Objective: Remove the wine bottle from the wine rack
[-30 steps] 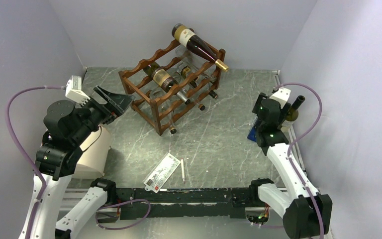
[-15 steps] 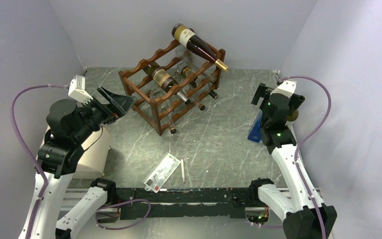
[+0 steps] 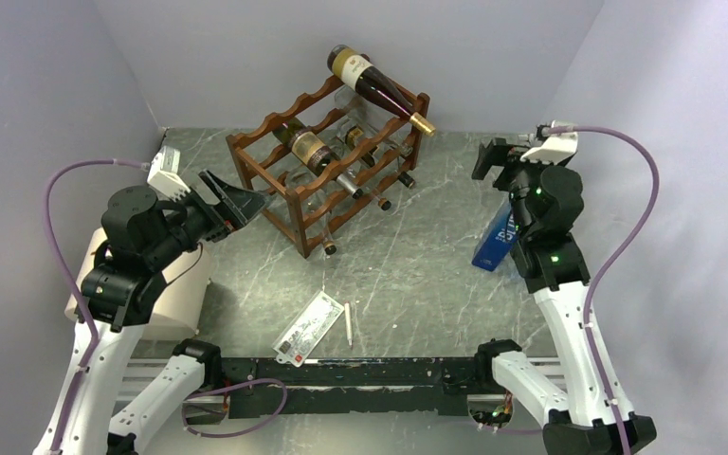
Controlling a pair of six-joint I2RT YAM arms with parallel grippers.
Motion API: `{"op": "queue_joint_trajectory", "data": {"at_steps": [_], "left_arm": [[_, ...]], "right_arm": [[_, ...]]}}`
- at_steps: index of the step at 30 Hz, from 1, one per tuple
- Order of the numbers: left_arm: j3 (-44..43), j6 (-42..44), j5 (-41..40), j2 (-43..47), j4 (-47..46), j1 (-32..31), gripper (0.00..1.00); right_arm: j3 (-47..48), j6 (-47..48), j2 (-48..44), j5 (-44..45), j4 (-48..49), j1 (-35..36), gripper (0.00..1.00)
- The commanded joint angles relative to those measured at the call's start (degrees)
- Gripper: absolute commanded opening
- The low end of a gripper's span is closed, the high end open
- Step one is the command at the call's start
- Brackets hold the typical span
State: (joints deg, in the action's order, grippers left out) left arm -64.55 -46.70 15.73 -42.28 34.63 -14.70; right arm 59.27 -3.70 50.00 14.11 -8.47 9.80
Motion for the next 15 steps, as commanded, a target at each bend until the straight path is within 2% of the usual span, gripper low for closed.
{"op": "queue_joint_trajectory", "data": {"at_steps": [1,4,8,15], "left_arm": [[-1.33,1.35,2.24,0.94,0.64,0.20,0.99],[-1.56,2.76,1.15,1.21,2.02,0.20,0.99],[-1.85,3.56,0.63,0.63,2.22,0.20,0.99],[-1.58,4.08,0.56,0.48,1.43,0.20,0.99]], "right_arm": [[6.17,-1.78,1.97,-8.77,-1.84,0.47,1.00],[9.49,-3.90,3.77,-10.94,-2.96,0.48,1.00],[10.10,-4.26,4.91,-15.00,1.41,0.59,1.00],[14.92,-5.98,12.36,-20.89,3.33,2.73,1.00]]}}
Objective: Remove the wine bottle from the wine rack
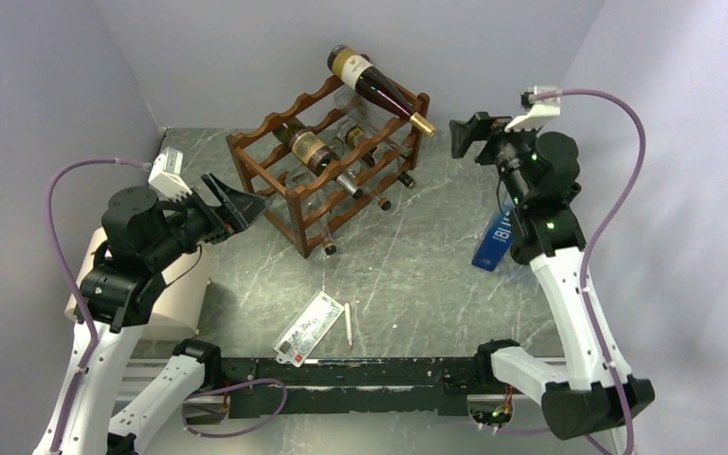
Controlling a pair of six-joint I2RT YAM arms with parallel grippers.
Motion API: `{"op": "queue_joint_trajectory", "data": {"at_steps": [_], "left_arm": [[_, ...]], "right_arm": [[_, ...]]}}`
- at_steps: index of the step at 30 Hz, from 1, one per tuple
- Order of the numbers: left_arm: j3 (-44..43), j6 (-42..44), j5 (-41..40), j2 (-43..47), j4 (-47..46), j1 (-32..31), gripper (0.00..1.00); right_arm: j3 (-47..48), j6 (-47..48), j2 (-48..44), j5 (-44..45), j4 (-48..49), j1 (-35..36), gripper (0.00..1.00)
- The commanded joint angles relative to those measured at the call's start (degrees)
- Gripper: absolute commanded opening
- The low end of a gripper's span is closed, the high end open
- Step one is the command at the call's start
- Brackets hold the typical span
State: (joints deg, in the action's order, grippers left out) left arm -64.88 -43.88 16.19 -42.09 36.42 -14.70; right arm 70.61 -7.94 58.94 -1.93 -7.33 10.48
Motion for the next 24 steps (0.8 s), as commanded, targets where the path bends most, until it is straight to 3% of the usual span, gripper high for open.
{"op": "queue_joint_trajectory", "data": {"at_steps": [1,7,12,24], "left_arm": [[-1.12,1.11,-0.02,0.45,-0.28,0.20,0.99],[-0.87,1.44,-2.08,1.15,0.47,0.20,0.99],[-3.04,2.24,-1.69,-0.03,1.06,0.20,0.99],[-2.01,2.98,0.60,-3.16,-2.33,0.20,0.99]], "right_arm": [[4.29,-1.69,4.58,-4.64,2.09,3.23,1.00],[8.73,4.85,12.50,6.69,0.92,14.81,1.00],[11.12,8.73,18.97,11.61,2.59,17.47,1.00],[18.29,22.11,32.76,7.10,4.44,18.96,1.00]]}}
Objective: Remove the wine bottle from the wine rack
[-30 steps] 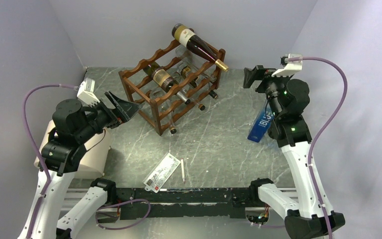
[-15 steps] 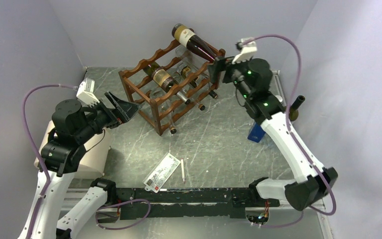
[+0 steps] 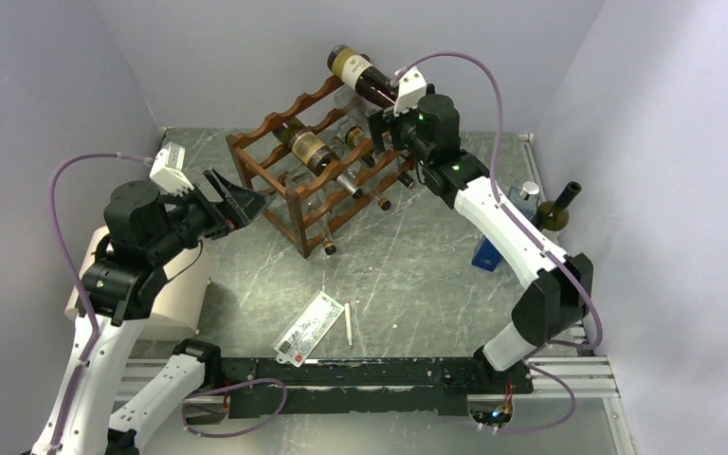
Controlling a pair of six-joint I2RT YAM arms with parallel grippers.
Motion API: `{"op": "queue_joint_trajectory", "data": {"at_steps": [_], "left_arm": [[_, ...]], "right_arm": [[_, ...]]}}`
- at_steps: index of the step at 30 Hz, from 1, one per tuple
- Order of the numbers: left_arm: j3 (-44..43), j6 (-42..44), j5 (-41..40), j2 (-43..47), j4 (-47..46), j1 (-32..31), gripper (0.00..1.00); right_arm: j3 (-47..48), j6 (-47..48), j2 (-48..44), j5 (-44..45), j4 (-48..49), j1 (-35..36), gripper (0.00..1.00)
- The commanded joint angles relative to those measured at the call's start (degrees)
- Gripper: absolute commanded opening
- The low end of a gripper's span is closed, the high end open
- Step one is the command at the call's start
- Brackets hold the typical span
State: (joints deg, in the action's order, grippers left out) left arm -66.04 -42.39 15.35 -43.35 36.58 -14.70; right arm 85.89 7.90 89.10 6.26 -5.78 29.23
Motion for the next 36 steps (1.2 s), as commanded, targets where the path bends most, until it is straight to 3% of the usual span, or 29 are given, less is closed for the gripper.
{"op": "queue_joint_trajectory", "data": {"at_steps": [1,14,20,36], "left_arm": [[-0.87,1.60,1.51,-2.20,-2.66,0.20,0.99],[-1.27,2.71,1.08,-2.74,-1.03,0.20,0.99],[-0.76,2.72,1.88,-2.83,-1.34,0.20,0.99],[0.26,1.30,2.52,-1.82,-2.10,0.20,0.99]], "right_arm": [[3.95,7.29,3.95,-0.92,3.10,0.21,1.00],[32.07,17.60,26.11,5.03,-9.20,-0.37,1.00],[42.84,20.09,33.58,0.50,-18.51,-3.31,1.00],[53.76,20.31,41.09,-10.26,-27.93,-7.32,0.99]]}}
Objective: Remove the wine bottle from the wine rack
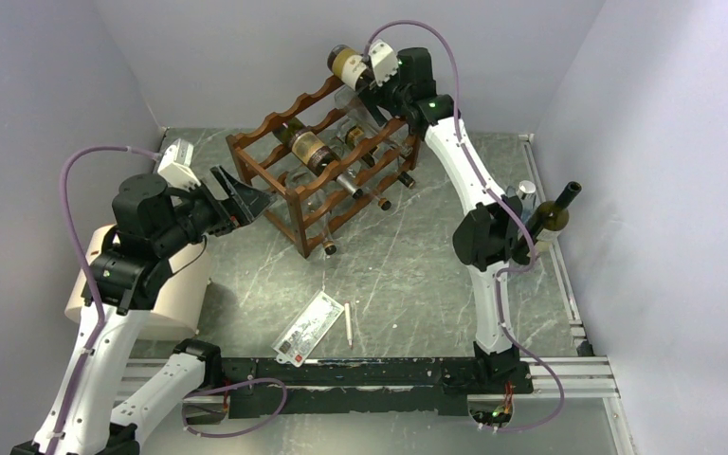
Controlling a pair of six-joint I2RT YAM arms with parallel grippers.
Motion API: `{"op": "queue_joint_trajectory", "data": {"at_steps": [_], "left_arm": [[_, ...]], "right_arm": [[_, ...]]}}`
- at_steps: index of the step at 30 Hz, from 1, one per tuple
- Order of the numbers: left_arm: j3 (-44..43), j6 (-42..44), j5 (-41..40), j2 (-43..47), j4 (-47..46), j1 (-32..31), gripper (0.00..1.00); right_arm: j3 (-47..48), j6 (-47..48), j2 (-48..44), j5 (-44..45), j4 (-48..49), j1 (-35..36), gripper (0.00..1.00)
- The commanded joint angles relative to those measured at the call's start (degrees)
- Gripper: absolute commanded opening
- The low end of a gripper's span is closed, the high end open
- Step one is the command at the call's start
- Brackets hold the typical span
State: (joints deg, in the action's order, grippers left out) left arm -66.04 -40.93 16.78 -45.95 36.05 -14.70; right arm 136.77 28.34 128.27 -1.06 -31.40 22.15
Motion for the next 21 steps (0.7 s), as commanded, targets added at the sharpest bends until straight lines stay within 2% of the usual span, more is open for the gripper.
{"op": "queue_joint_trajectory", "data": {"at_steps": [1,5,12,18,21], "left_arm": [[0.23,-0.13,1.05,0.78,-1.60,0.20,0.99],[0.76,-0.52,1.21,0.65,-2.09,0.20,0.99],[1.38,-1.46,2.61,0.16,-2.94,0.20,0.99],[0.66,-0.91,1.76,0.08,-2.57,0.20,0.99],[0.78,-0.99,1.99,-0.10,-2.65,0.20,0.99]], "right_arm": [[2.82,-0.26,2.12,-3.27,-2.02,-0.49,0.99],[3.39,-3.65,2.81,-9.07,-0.95,-2.57,0.98],[4.15,-4.50,4.69,-10.00,0.74,-2.81,0.95],[5.04,-4.66,6.54,-11.58,1.54,-2.71,0.82],[4.84,-3.92,7.07,-11.61,1.63,-2.73,0.62]]}}
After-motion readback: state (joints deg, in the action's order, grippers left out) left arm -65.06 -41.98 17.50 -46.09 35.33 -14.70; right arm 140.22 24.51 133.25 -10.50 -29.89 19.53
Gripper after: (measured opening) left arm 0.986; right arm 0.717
